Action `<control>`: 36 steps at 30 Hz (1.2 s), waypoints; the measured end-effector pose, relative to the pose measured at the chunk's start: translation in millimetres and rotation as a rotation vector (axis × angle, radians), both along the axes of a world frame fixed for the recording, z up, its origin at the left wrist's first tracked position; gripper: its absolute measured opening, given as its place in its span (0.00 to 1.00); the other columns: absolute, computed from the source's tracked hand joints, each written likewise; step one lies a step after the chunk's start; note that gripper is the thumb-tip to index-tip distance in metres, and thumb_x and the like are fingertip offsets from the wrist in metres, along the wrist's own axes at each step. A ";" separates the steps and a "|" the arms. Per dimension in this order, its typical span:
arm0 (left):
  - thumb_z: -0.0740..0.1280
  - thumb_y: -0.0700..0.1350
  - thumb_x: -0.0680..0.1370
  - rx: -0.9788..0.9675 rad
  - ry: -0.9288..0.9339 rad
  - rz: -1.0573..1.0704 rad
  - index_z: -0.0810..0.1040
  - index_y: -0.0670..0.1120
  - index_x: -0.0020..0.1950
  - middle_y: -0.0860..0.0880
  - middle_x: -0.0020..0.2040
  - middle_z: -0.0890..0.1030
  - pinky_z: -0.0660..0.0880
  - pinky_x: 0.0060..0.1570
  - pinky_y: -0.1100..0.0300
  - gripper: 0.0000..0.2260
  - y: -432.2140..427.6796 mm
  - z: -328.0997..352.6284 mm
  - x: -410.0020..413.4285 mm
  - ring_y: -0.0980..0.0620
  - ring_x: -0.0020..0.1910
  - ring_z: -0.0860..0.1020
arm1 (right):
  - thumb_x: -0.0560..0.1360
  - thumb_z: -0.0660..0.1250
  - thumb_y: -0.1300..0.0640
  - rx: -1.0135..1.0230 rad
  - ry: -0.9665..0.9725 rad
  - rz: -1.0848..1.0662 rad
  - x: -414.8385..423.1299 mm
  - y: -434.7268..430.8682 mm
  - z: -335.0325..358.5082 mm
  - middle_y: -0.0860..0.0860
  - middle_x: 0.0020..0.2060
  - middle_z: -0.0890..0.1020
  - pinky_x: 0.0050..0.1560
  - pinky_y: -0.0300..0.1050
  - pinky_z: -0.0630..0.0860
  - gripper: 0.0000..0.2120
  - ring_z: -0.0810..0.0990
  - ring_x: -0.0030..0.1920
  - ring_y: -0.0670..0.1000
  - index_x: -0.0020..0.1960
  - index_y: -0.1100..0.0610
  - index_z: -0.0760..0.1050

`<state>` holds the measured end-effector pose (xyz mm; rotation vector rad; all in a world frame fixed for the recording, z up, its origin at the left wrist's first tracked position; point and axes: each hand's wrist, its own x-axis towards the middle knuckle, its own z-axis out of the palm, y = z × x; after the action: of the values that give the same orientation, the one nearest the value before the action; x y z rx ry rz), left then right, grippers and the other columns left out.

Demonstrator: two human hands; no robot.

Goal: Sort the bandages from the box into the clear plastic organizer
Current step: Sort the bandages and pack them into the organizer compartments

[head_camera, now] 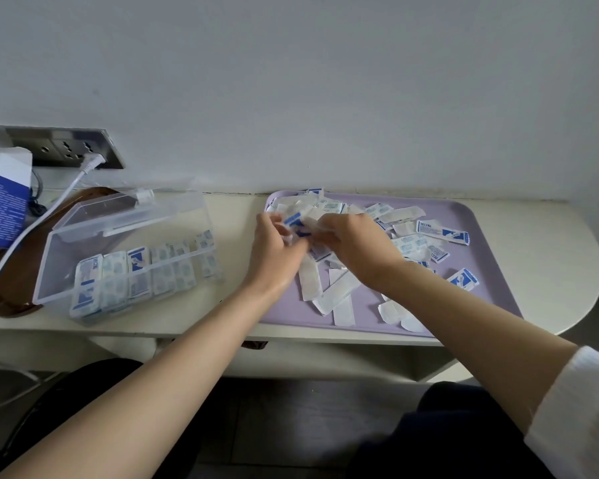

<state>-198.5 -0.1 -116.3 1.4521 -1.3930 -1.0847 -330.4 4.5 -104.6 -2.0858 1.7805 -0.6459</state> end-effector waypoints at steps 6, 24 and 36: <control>0.69 0.39 0.73 -0.264 -0.554 -0.224 0.77 0.47 0.52 0.50 0.49 0.80 0.72 0.46 0.57 0.09 -0.3 -11.8 24.5 0.49 0.48 0.77 | 0.79 0.58 0.59 -0.029 0.479 0.197 0.4 4.5 -14.1 0.52 0.46 0.80 0.38 0.44 0.66 0.07 0.78 0.44 0.56 0.55 0.52 0.73; 0.65 0.46 0.78 -0.215 -0.900 -0.402 0.73 0.46 0.55 0.50 0.55 0.77 0.66 0.41 0.58 0.07 15.3 -24.4 24.0 0.46 0.54 0.75 | 0.77 0.62 0.61 0.299 0.169 0.195 -0.2 13.0 -28.0 0.51 0.64 0.70 0.62 0.47 0.70 0.18 0.71 0.62 0.53 0.66 0.57 0.64; 0.64 0.44 0.78 -0.139 -0.897 -0.318 0.75 0.45 0.50 0.46 0.53 0.79 0.65 0.40 0.58 0.04 16.8 -16.1 31.8 0.43 0.52 0.76 | 0.78 0.63 0.61 0.124 0.001 0.085 0.2 14.1 -23.7 0.53 0.59 0.75 0.50 0.35 0.65 0.12 0.73 0.51 0.48 0.61 0.59 0.72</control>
<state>-166.7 16.7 -132.4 1.7313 -2.3275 -0.4716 -330.1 18.6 -128.3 -2.0657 1.6769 -0.4986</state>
